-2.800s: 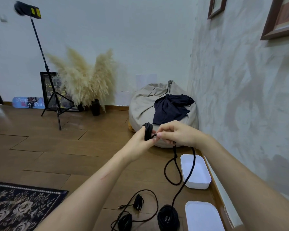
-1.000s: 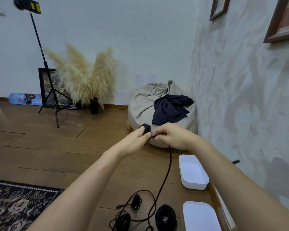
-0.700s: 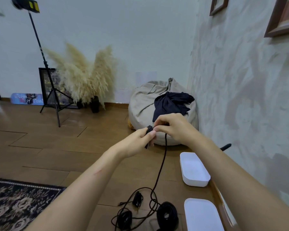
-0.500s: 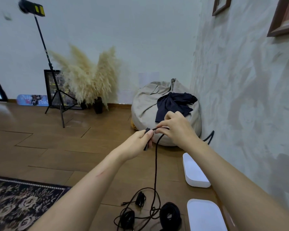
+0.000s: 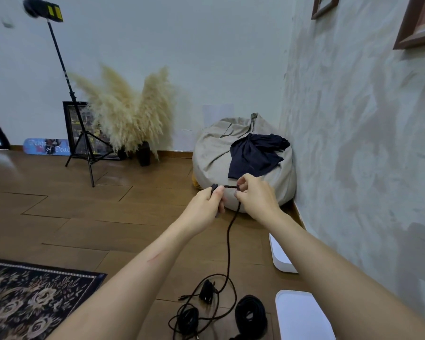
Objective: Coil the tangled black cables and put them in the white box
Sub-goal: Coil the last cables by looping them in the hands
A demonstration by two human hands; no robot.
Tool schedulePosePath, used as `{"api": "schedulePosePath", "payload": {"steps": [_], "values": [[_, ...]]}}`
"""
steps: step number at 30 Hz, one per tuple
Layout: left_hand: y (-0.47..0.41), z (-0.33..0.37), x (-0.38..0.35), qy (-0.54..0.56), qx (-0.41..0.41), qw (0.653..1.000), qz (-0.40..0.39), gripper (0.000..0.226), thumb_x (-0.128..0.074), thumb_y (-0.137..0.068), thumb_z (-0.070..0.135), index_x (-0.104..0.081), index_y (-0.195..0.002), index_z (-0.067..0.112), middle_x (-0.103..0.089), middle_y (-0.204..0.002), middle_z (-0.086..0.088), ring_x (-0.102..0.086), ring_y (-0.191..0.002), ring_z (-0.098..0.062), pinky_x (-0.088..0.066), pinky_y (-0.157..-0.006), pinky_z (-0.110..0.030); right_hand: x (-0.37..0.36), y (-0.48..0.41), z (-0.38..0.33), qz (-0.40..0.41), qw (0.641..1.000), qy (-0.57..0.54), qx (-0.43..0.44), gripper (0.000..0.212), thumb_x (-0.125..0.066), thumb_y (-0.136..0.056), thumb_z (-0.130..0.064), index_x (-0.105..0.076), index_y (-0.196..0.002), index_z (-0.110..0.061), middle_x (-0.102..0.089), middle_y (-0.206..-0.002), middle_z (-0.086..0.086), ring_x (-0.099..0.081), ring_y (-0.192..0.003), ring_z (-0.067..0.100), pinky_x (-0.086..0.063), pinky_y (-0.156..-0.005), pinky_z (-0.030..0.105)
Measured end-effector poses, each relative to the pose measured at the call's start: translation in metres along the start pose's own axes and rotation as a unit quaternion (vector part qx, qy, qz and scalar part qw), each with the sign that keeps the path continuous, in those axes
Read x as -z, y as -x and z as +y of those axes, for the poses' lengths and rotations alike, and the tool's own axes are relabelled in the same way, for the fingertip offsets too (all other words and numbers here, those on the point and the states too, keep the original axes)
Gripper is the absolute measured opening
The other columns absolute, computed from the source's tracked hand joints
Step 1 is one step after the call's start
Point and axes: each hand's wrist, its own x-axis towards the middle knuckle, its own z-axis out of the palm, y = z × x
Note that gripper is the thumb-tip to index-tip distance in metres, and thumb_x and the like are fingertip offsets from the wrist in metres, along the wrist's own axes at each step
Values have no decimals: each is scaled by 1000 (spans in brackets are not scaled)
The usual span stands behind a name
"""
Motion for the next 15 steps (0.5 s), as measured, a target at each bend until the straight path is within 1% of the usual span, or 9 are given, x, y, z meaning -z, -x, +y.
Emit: {"api": "schedulePosePath", "payload": {"steps": [2, 4, 5, 6, 8, 10, 12, 13, 15], "values": [[0, 3, 2, -4, -7, 1000, 11, 45, -35, -110, 40, -66, -99, 9, -66, -78, 1, -60, -74, -14, -47, -73, -30, 5, -3, 4, -36, 999, -28, -4, 20, -65, -98, -25, -66, -118, -23, -73, -109, -7, -64, -108, 18, -50, -88, 33], [-2, 4, 7, 0, -13, 999, 33, 44, -36, -110, 41, -66, -96, 13, -68, -80, 0, -62, -76, -15, -48, -75, -32, 11, -5, 10, -75, 996, -47, 7, 17, -67, -98, -21, -73, -112, -28, -75, -110, -7, -65, -110, 15, -52, -94, 34], [-4, 4, 9, 5, -15, 999, 42, 43, -36, -110, 41, -66, -94, 15, -68, -81, -1, -62, -78, -15, -48, -76, -33, 15, -6, 12, -86, 995, -42, 16, 17, -67, -98, -20, -75, -109, -30, -75, -109, -7, -65, -109, 15, -52, -95, 35], [-5, 4, 12, 10, -17, 999, 49, 42, -36, -110, 41, -66, -93, 16, -68, -82, -1, -62, -78, -16, -49, -77, -34, 19, -7, 13, -88, 995, -25, 31, 18, -66, -98, -21, -77, -107, -31, -73, -107, -7, -65, -107, 16, -52, -91, 34], [-6, 4, 16, 16, -24, 998, 57, 41, -36, -110, 42, -66, -92, 19, -68, -83, -2, -62, -79, -16, -50, -80, -37, 30, -10, 10, -77, 994, 27, 72, 18, -64, -100, -23, -78, -107, -32, -63, -101, -5, -59, -99, 19, -47, -82, 32], [-6, 7, 18, 38, -38, 997, 61, 41, -36, -110, 42, -66, -92, 20, -67, -83, -2, -63, -80, -15, -50, -82, -38, 43, -15, 4, -64, 990, 52, 112, 19, -63, -101, -24, -78, -109, -31, -54, -95, -4, -57, -94, 20, -47, -82, 37], [-6, 12, 21, 64, -55, 994, 68, 41, -38, -110, 40, -66, -92, 18, -66, -81, 0, -64, -82, -15, -52, -86, -41, 54, -17, -1, -56, 989, 35, 136, 19, -61, -102, -21, -77, -108, -29, -57, -93, -4, -61, -87, 18, -51, -84, 44], [-7, 13, 22, 74, -62, 993, 69, 41, -38, -111, 39, -66, -92, 16, -65, -80, 1, -64, -83, -16, -52, -89, -43, 59, -16, -4, -57, 989, 18, 139, 20, -60, -102, -17, -76, -106, -28, -61, -95, -5, -63, -84, 14, -53, -84, 44], [-7, 15, 22, 88, -74, 991, 63, 40, -39, -111, 38, -66, -91, 16, -64, -77, 3, -63, -82, -17, -52, -89, -46, 64, -12, -10, -66, 988, -2, 143, 25, -55, -99, -14, -72, -100, -33, -68, -99, -8, -64, -87, 8, -54, -87, 42]]}}
